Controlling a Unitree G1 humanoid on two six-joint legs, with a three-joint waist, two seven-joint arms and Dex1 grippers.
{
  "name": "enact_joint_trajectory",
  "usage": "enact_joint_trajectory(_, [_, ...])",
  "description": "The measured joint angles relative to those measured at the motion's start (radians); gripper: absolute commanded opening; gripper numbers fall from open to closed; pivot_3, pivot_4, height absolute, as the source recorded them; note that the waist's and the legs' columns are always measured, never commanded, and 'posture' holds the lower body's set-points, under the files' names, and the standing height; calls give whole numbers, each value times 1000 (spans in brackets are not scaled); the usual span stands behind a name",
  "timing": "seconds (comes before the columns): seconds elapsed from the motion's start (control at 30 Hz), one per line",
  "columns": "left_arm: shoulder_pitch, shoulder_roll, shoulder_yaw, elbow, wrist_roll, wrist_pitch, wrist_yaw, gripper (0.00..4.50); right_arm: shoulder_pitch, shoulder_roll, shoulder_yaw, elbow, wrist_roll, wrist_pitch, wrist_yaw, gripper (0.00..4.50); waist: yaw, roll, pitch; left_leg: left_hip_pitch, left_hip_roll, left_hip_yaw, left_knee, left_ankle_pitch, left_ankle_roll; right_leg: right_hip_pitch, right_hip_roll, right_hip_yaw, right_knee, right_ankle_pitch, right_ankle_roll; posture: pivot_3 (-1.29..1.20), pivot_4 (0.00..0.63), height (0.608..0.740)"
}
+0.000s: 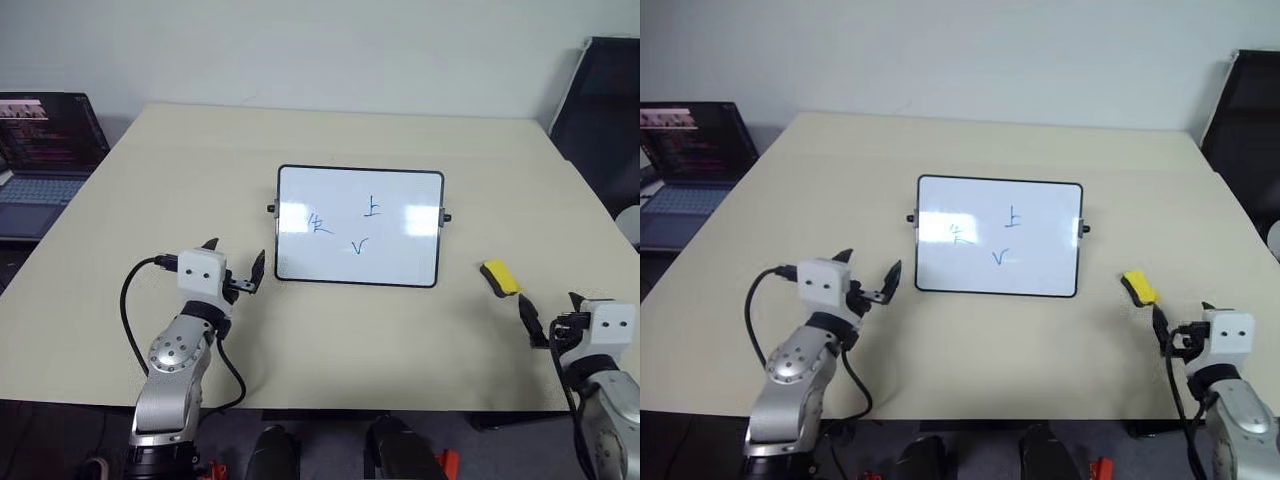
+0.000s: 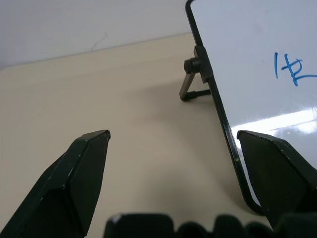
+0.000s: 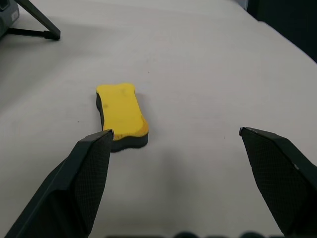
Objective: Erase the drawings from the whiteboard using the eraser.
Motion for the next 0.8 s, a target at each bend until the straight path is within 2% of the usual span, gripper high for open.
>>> enact_joint_trajectory(0.23, [-29,-8,-17,37,9,2,6,4500,-81,0,-2,-11,4,103,-98,4461,1,0,0,0,-1,-1,1,0,0,0,-1,0,0,0,0,0,150,740])
enact_joint_trajectory(0.37, [-61,24,-17,38,-19,-4,-62,4500,-93,-27,-7,-86,37,173,-92,4461,2,1,0,0,-1,-1,0,0,0,1,-1,0,0,0,0,0,150,740])
enact_joint_trajectory(0.5, [-97,120,-9,35,-75,-22,-192,4500,-120,-56,-30,-172,154,291,-59,4461,1,1,0,0,-1,-1,-1,0,0,0,-1,0,0,-1,1,0,150,740])
enact_joint_trajectory(0.63, [-144,207,-13,8,-198,-12,-380,4500,-176,-77,-37,-223,297,441,-57,4461,1,2,1,-1,-1,-1,-1,0,1,1,-1,0,0,-1,1,0,150,740])
enact_joint_trajectory(0.8, [-354,265,-78,32,-314,46,-595,4500,-264,-165,-71,-223,334,589,-113,4461,9,1,2,-1,-3,-2,1,1,2,2,-2,-1,-1,-1,1,0,150,740])
